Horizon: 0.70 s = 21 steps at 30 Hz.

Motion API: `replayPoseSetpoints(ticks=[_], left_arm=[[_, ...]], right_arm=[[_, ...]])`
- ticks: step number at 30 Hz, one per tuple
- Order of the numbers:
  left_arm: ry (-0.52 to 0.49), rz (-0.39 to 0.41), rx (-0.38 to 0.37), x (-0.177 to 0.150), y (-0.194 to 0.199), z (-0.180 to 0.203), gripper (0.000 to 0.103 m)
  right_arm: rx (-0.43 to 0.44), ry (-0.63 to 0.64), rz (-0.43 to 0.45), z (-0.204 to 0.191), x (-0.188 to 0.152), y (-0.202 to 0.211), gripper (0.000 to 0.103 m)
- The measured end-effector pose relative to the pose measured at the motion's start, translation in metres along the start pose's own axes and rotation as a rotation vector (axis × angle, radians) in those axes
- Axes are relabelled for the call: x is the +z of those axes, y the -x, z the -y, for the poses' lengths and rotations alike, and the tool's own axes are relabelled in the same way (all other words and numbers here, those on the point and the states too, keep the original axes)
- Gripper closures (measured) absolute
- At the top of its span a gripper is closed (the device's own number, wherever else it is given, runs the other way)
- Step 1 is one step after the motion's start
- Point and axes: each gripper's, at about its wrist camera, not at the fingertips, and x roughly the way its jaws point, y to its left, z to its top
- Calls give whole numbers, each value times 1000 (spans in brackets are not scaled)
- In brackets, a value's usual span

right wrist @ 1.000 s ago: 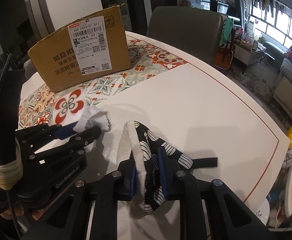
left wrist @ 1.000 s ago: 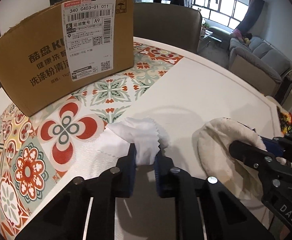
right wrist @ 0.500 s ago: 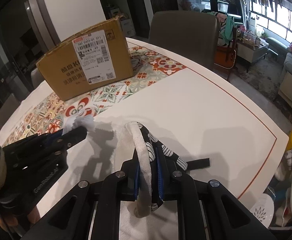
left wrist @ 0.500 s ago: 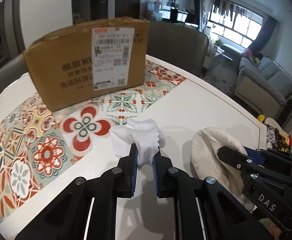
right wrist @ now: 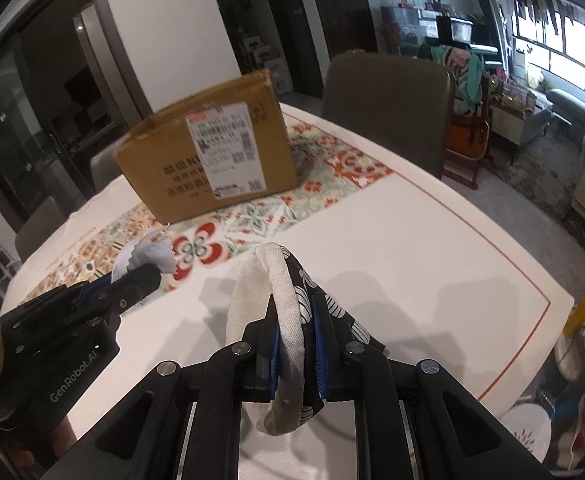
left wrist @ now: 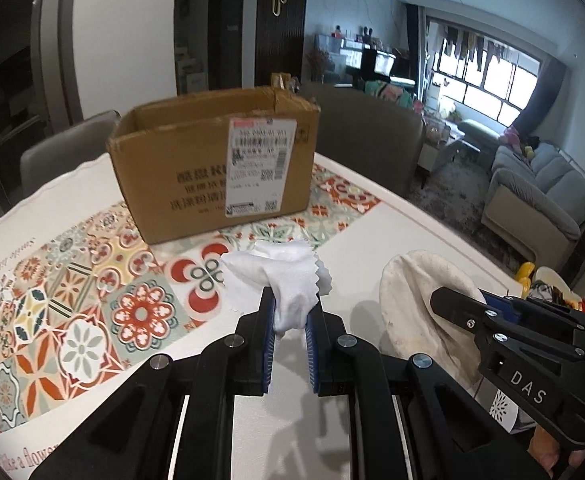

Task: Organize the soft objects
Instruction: 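Lift the white cloth with the left tool while the right tool carries the dotted cloth to the box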

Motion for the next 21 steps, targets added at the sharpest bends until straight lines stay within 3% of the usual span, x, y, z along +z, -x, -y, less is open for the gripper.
replayPoseSetpoints(ticks=[21], left_arm=[[41, 139, 124, 49, 56, -21, 88]], right_arm=[[104, 41, 195, -31, 58, 35, 88]])
